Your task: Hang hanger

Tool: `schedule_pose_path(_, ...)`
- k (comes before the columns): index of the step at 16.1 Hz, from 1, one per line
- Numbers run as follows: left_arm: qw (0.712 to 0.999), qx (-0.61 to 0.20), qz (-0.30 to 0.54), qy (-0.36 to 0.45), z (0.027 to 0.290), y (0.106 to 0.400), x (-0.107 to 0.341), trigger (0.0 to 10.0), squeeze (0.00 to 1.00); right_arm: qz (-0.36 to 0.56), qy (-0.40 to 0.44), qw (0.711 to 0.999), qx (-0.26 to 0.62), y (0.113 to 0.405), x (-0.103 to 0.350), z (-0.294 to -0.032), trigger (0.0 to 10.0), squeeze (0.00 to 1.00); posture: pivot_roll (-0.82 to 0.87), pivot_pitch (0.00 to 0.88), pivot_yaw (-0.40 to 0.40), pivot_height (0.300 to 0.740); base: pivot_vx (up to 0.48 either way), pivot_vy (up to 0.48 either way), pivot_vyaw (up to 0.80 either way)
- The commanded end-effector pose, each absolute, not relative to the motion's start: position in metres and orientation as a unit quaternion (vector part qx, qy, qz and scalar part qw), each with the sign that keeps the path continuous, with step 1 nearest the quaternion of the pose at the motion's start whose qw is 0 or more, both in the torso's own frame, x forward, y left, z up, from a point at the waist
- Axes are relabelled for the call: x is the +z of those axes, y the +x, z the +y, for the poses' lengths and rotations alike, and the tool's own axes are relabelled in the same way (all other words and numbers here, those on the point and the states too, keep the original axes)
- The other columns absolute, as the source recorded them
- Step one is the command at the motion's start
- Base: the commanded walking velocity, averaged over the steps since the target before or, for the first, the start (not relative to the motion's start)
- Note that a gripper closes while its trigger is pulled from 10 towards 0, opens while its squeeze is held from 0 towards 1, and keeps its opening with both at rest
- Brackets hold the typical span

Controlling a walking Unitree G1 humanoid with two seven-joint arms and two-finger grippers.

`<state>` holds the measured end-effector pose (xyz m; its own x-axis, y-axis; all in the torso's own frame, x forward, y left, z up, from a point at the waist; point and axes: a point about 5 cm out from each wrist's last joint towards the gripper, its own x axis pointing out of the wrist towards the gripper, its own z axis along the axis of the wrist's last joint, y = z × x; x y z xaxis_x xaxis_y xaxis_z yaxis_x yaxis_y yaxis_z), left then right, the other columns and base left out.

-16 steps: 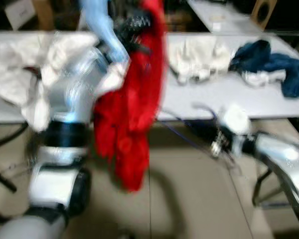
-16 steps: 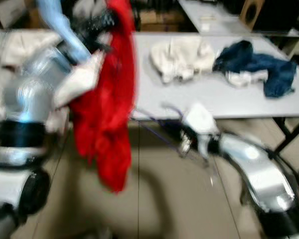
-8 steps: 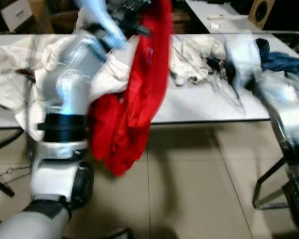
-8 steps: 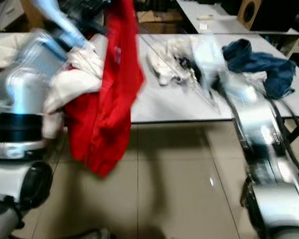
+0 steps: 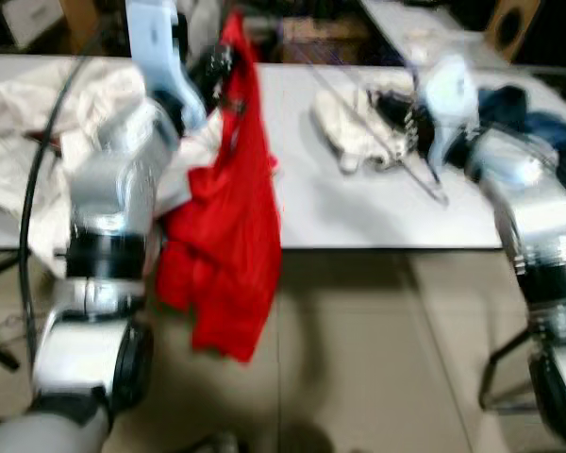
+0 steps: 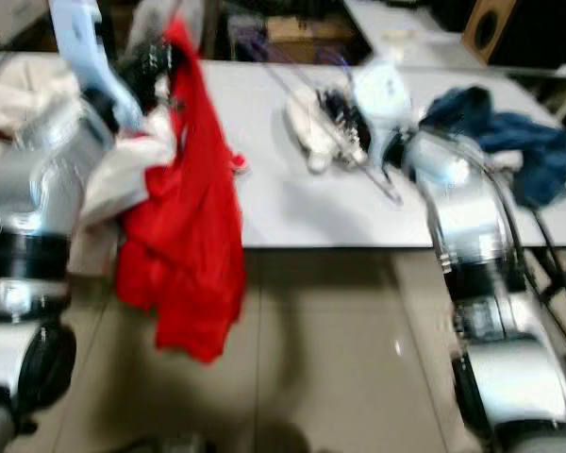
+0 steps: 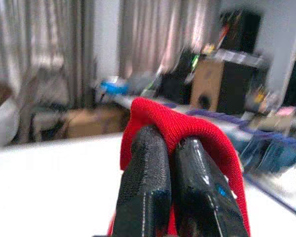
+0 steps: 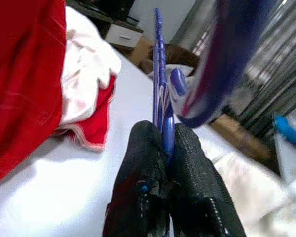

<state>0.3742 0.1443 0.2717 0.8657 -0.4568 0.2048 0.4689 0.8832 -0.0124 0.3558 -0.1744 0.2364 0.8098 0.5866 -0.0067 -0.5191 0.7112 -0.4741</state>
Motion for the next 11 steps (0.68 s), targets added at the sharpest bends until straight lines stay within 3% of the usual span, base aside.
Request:
schedule_pose_path(1,0.959,-0.263,-0.099,-0.023,0.127,0.371,0.269,10.0,0.00,-0.080,-0.214,0.931,0.286,0.345,0.241,-0.186,10.0,0.00,0.05,0.000,0.004,0.740,0.307,0.000,0.00)
schedule_pose_path(5,0.963,-0.262,-0.066,-0.025,0.121,0.364,0.240,10.0,0.00,-0.026,-0.176,0.929,0.326,0.287,0.203,-0.194,10.0,0.00,0.03,0.000,0.022,0.740,0.325,0.000,0.00)
schedule_pose_path(7,0.965,-0.254,-0.060,-0.025,0.122,0.364,0.234,10.0,0.00,0.017,-0.175,0.898,0.403,0.247,0.192,-0.190,10.0,0.00,0.02,0.000,0.030,0.740,0.358,0.000,0.00)
schedule_pose_path(11,0.967,-0.241,-0.078,-0.016,0.122,0.377,0.248,10.0,0.00,0.066,-0.200,0.871,0.444,0.225,0.198,-0.206,10.0,0.00,0.02,0.000,0.030,0.740,0.361,0.000,0.00)
